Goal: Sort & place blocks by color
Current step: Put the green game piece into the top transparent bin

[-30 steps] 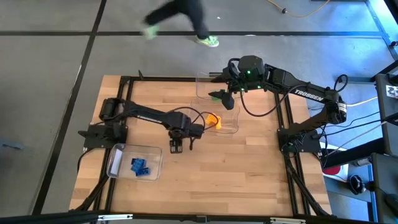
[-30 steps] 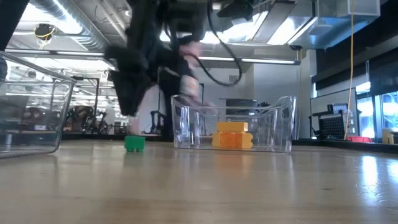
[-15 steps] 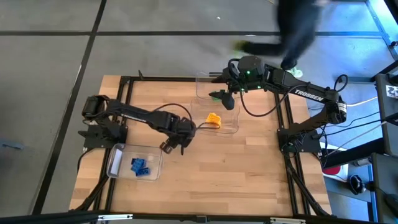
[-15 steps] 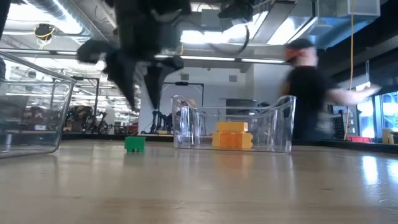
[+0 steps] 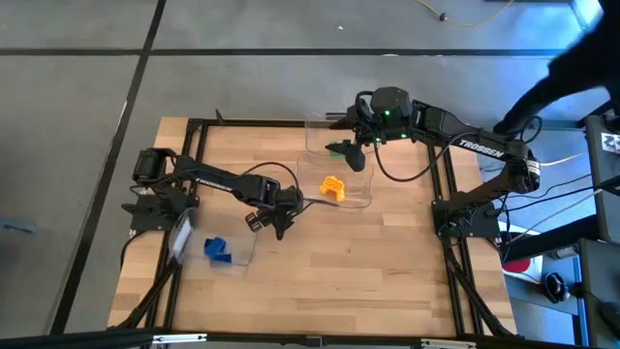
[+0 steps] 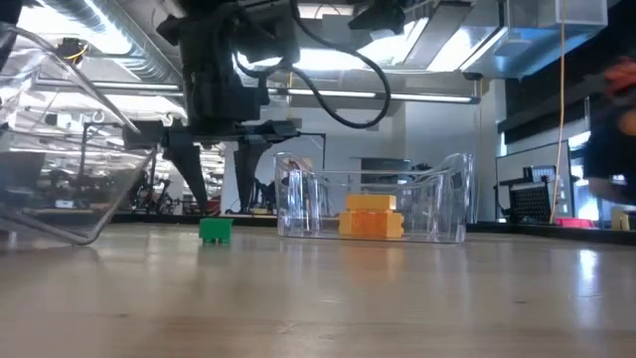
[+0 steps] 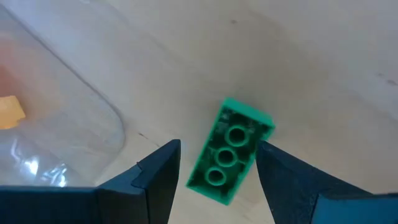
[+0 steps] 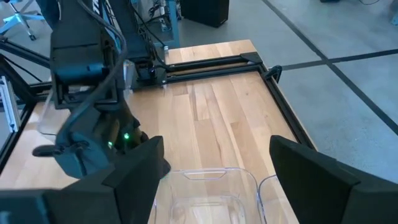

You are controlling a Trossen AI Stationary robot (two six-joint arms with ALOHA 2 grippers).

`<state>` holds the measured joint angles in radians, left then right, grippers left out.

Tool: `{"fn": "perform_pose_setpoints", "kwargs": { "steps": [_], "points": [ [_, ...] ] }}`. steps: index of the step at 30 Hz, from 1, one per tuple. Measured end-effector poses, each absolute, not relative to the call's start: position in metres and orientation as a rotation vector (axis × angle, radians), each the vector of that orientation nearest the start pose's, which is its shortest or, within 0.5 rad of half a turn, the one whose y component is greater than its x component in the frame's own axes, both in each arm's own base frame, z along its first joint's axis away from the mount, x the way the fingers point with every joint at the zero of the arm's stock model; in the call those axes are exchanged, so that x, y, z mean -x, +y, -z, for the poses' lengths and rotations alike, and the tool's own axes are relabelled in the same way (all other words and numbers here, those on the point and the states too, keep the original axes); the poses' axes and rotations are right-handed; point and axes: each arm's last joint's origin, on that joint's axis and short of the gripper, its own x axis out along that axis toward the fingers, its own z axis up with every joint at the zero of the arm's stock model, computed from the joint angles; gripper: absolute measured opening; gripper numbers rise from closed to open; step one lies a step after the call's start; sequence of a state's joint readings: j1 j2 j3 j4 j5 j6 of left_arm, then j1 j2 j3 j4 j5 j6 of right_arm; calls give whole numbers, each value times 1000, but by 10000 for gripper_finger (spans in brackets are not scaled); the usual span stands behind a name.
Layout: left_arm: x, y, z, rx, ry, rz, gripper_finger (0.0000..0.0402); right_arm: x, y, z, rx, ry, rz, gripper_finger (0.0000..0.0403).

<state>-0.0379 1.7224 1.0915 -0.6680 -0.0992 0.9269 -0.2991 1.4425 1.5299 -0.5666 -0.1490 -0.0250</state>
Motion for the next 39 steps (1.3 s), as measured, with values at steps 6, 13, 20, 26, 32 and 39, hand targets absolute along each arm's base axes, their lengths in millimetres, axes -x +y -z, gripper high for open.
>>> {"fn": "perform_pose_setpoints", "kwargs": {
  "steps": [6, 13, 20, 26, 32, 39],
  "points": [
    [-320, -6, -175, -888, 1224, 541, 202, -298, -87, -402, -107, 468, 149, 296],
    [-321, -8, -176, -886, 1246, 455, 202, -298, -89, -402, -96, 470, 191, 296],
    [-321, -5, -177, -863, 1264, 405, 202, -298, -89, -402, -94, 471, 197, 296],
    [-325, -8, -188, -814, 1271, 359, 202, -298, -89, -402, -99, 470, 199, 296],
    [-338, -10, -210, -813, 1200, 319, 202, -298, -89, -402, -116, 469, 203, 296],
    [-339, 7, -209, -692, 1196, 213, 200, -298, -89, -402, -122, 468, 204, 296]
  ]
}}
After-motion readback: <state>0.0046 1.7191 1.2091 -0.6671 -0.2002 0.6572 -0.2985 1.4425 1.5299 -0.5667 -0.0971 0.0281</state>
